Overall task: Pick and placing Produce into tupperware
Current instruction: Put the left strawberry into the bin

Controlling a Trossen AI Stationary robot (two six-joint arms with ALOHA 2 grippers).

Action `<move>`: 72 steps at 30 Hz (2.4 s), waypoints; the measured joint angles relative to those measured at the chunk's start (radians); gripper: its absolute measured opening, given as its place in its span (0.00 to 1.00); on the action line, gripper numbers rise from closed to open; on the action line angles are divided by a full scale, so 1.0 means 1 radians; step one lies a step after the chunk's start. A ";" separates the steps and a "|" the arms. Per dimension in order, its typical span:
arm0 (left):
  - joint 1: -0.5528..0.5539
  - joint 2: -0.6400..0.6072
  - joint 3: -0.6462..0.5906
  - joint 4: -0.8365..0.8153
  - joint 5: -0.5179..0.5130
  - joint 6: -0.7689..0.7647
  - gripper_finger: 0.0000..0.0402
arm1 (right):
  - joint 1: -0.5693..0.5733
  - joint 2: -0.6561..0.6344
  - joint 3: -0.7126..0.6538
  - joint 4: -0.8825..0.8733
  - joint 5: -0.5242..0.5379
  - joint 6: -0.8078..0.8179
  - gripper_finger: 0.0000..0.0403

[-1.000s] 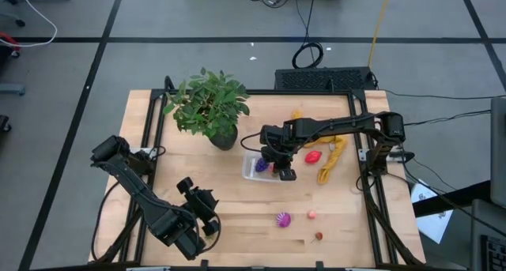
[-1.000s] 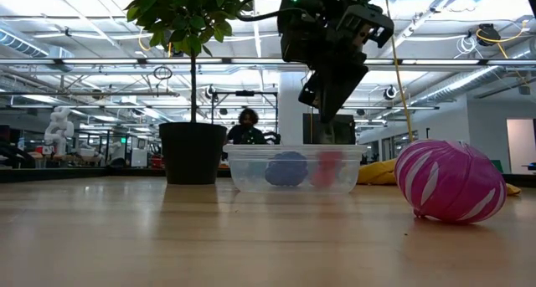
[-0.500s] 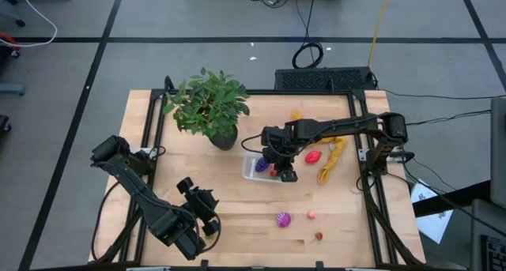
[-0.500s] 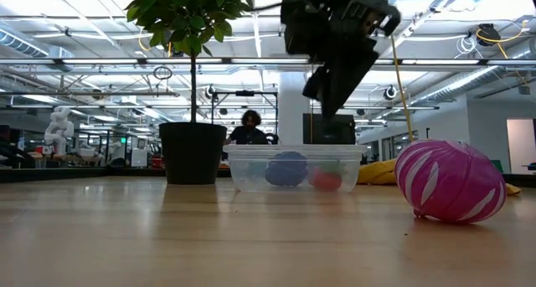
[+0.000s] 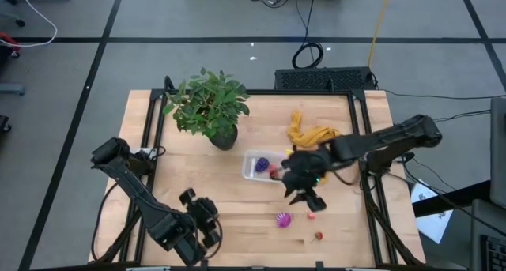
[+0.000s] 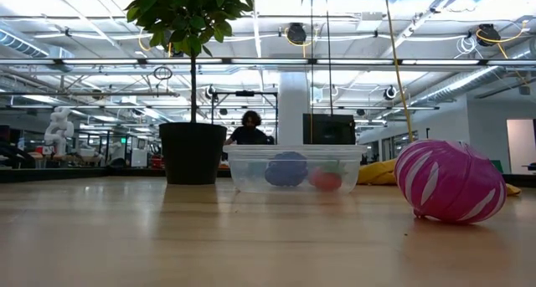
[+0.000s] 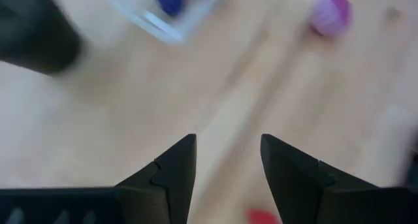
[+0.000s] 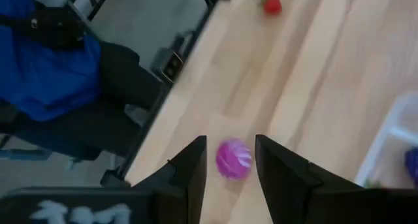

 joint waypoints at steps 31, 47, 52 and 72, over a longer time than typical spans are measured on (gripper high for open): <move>0.042 0.044 -0.193 0.204 0.534 -0.743 0.44 | 0.161 -0.076 0.000 -0.002 0.163 -0.062 0.29; 0.042 0.044 -0.299 0.415 0.506 -0.742 0.44 | 0.161 -0.076 0.000 -0.005 0.162 -0.066 0.29; 0.042 0.044 -0.322 0.459 0.505 -0.738 0.44 | 0.161 -0.076 0.000 -0.005 0.162 -0.066 0.29; 0.061 0.137 -0.326 0.558 0.576 -0.689 0.44 | 0.161 -0.076 0.000 0.016 0.161 -0.074 0.29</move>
